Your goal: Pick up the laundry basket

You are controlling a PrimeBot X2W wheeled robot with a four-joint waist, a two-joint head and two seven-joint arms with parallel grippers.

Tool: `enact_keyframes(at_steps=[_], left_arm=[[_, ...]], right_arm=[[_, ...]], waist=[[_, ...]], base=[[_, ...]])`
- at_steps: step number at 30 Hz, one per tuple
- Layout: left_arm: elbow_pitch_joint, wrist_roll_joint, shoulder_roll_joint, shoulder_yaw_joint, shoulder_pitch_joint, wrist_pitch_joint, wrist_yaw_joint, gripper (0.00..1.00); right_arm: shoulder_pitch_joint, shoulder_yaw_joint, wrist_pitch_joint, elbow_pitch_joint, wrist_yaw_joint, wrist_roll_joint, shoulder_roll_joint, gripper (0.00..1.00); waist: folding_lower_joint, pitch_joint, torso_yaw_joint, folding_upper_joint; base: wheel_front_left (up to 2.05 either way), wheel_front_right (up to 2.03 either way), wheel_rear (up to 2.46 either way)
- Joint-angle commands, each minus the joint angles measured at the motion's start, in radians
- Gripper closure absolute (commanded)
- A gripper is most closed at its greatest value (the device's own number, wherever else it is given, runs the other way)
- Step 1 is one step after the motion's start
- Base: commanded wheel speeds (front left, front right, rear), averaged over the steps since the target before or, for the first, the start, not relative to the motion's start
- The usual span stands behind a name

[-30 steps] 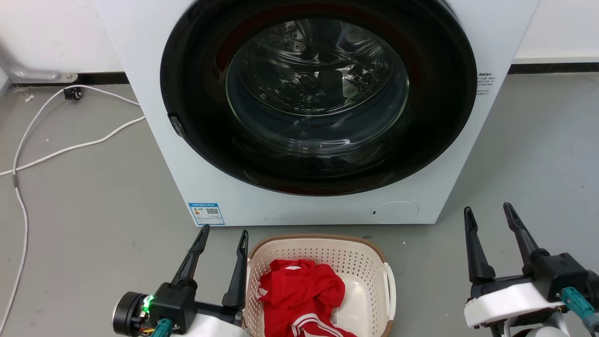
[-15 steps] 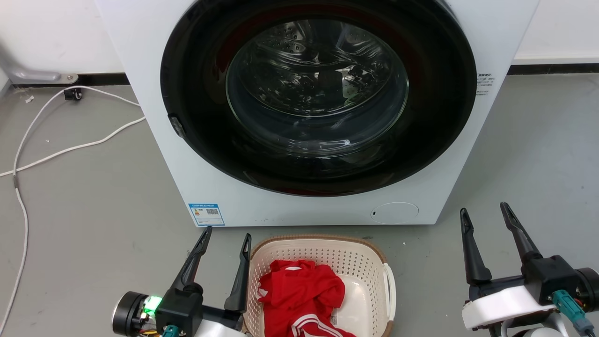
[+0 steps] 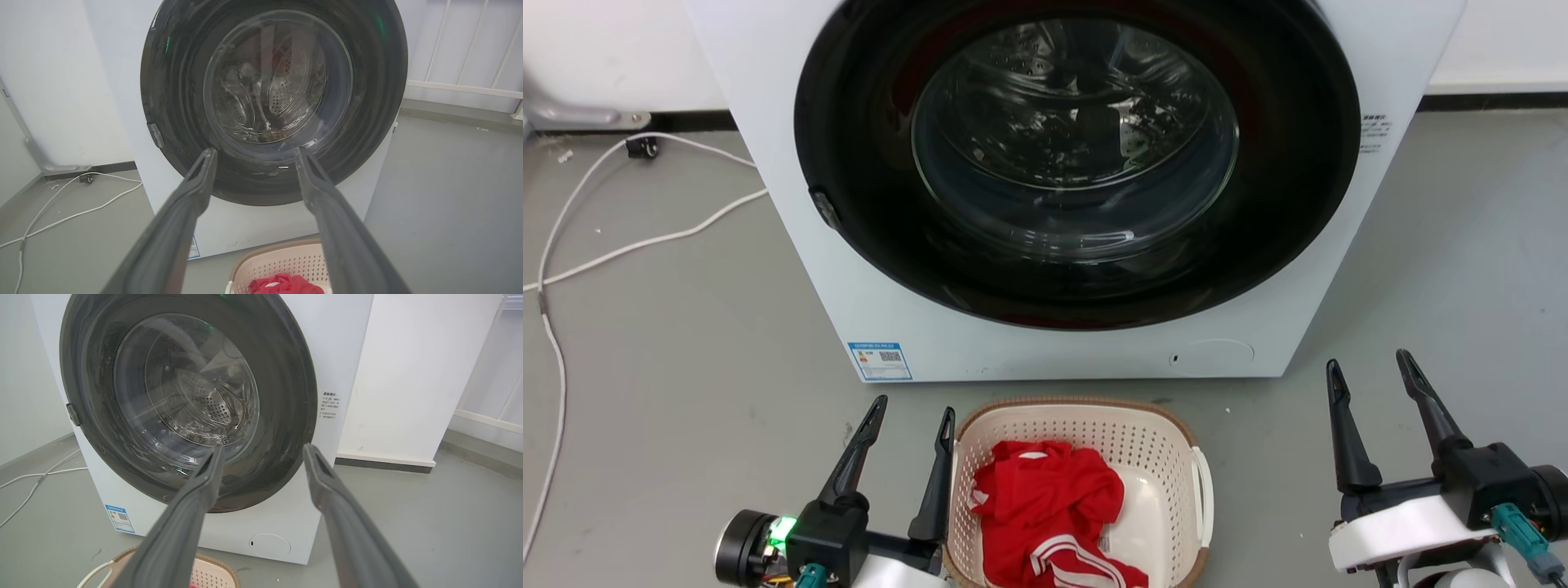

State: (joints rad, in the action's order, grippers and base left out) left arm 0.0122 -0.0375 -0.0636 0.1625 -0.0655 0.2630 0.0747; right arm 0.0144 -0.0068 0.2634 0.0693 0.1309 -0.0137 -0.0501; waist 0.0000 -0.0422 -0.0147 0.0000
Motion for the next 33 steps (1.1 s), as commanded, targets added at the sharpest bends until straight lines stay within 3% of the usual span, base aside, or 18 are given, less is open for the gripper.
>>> enact_keyframes(at_steps=[1,15,21,33], left_arm=[[-0.004,-0.001,0.002,-0.004,0.015,0.003,0.005,0.0],[-0.136,-0.016,-0.009,-0.058,0.253,0.002,0.038,0.0],[-0.301,-0.045,-0.03,-0.073,0.402,0.003,0.051,0.0],[-0.707,-0.099,-0.076,0.002,0.661,0.003,0.055,0.0]], right_arm=[[0.014,0.002,0.002,-0.001,0.0,0.004,0.0,0.0],[0.235,-0.016,0.002,0.128,0.0,0.015,0.0,0.0],[0.335,-0.008,-0.033,0.236,0.0,-0.062,0.0,0.0],[0.525,0.034,-0.146,0.457,0.0,-0.048,0.0,0.0]], waist=[[0.0,-0.019,-0.002,0.0],[0.0,-0.386,0.001,0.0],[0.0,-0.513,0.007,0.0],[0.0,-0.667,0.021,0.0]], base=[[0.0,0.0,0.0],[0.0,0.0,0.0],[0.0,0.0,0.0],[0.0,0.0,0.0]])
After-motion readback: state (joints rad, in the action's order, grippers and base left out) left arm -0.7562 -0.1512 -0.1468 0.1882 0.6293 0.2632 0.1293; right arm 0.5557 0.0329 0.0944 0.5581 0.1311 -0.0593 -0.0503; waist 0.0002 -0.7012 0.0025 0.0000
